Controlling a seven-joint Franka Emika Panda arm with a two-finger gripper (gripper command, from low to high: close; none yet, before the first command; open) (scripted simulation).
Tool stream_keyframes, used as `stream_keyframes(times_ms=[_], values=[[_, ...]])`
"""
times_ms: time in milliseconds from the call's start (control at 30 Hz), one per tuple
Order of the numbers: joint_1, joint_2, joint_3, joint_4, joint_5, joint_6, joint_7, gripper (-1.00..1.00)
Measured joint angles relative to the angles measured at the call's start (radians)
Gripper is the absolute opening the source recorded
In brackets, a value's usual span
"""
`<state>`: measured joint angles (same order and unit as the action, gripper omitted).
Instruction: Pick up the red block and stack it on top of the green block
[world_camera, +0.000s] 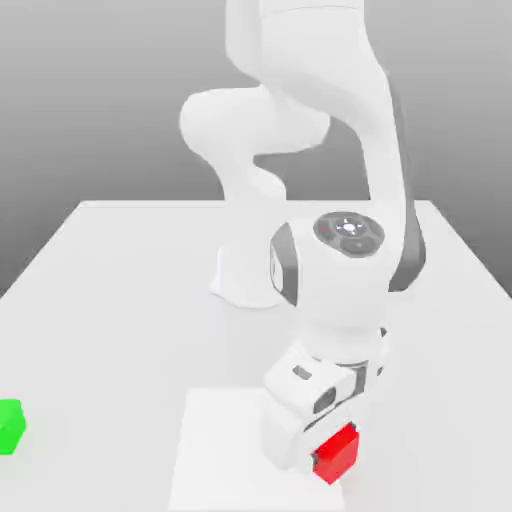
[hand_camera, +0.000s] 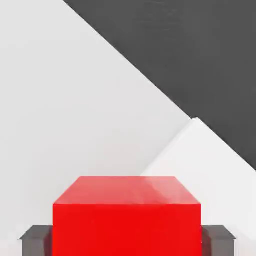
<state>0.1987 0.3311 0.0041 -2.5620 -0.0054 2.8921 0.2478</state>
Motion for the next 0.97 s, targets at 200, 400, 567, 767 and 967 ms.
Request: stream_keyframes(times_ms=[200,400,567,767,967], values=[[-0.002,-0.093,0.002,-0.014,0.000,-0.079,0.000,-1.00],[-0.093,-0.176,-0.097,0.020,0.042,-0.203,0.078,-1.00],[-0.214,-0.162,-0.234,0.075,0.092,-0.253,0.183,-1.00],[-0.369,-0.116,-0.391,0.147,0.171,-0.289,0.300,-1.00],[-0.485,0.028,-0.387,0.218,0.298,-0.231,0.290,1.00]])
